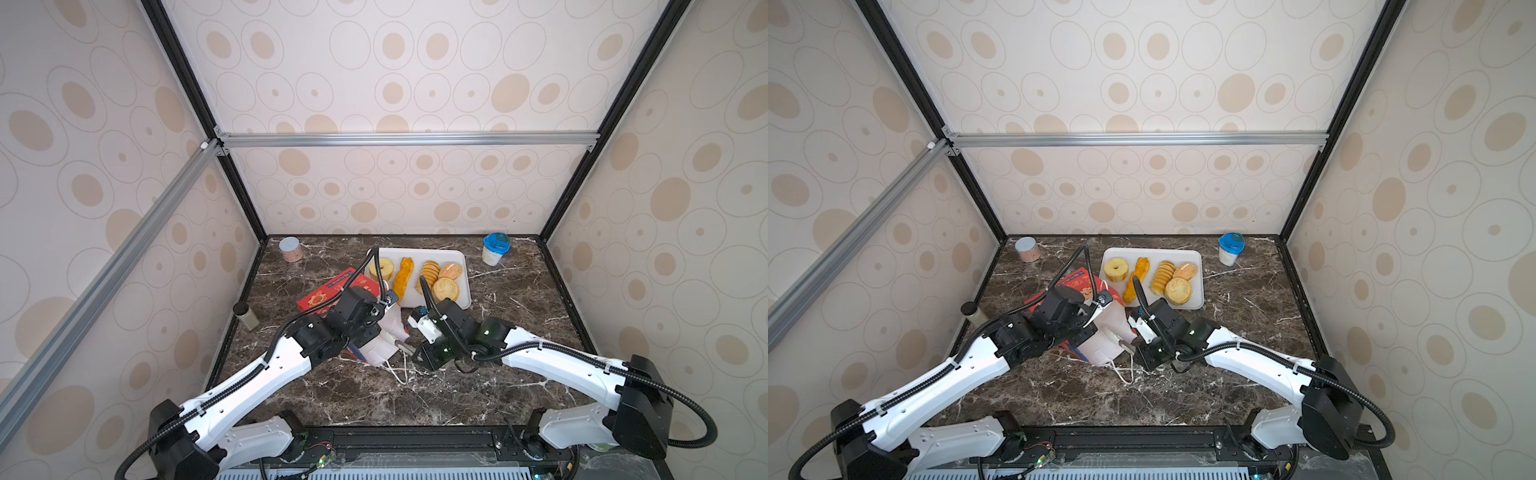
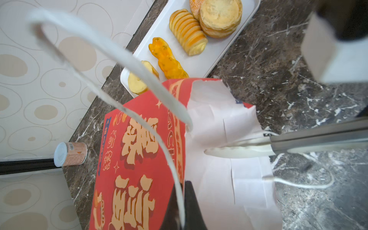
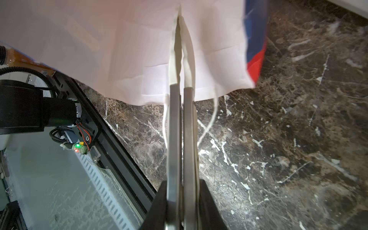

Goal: Take the fake bread out of the paper bag

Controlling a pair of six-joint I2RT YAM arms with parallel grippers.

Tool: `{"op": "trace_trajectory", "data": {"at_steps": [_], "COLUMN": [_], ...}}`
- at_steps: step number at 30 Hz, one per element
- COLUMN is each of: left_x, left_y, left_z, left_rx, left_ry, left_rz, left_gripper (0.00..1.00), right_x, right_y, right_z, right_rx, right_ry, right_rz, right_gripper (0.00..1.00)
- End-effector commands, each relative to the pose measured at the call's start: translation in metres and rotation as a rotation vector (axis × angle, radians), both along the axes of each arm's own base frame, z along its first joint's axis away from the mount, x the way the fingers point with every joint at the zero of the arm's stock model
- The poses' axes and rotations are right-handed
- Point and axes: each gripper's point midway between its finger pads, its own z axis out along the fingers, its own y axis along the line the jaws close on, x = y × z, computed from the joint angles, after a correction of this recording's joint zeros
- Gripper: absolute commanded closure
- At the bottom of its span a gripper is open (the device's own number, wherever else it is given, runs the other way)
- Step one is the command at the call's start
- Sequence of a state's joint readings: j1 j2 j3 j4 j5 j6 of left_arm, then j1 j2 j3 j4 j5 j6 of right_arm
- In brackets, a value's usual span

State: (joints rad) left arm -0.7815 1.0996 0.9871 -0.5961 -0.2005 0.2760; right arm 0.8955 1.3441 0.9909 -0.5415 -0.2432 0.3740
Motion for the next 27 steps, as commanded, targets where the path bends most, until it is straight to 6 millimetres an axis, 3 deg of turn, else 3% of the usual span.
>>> {"op": "trace_trajectory", "data": {"at_steps": [1, 4, 9, 19, 27], "left_x": [-0.006, -0.008, -0.01, -0.014, -0.016], "left_y": [-0.007, -0.009, -0.015, -0.017, -0.014], "left_z": [0.01, 0.011, 0.005, -0.001, -0.004], "left_rx": [-0.076, -0.117, -0.157, -0.199, -0.208], "left_ry": [-0.038, -0.064, -0.054, -0.047, -0.053], "left_rz": [-0.035, -0.049, -0.056, -0.061, -0.059], "left_gripper": [1.0, 1.0, 1.0, 1.0, 1.0], "right_x": [0.004, 0.005, 0.013, 0.059, 0.078], "right_y": [-0.007, -0.003, 0.021, 0.052, 0.065], "right_z": [0.008, 0.012, 0.016, -0.004, -0.018], "right_rx": [-0.038, -0.003, 0.107, 0.163, 0.17], "right_ry": [0.02, 0.045, 0.102, 0.183, 0.205], "right_rz": [-0.026, -0.028, -0.02, -0.067, -0.068], "right_gripper": [0.87, 0.8, 0.68, 0.64, 0.58]}}
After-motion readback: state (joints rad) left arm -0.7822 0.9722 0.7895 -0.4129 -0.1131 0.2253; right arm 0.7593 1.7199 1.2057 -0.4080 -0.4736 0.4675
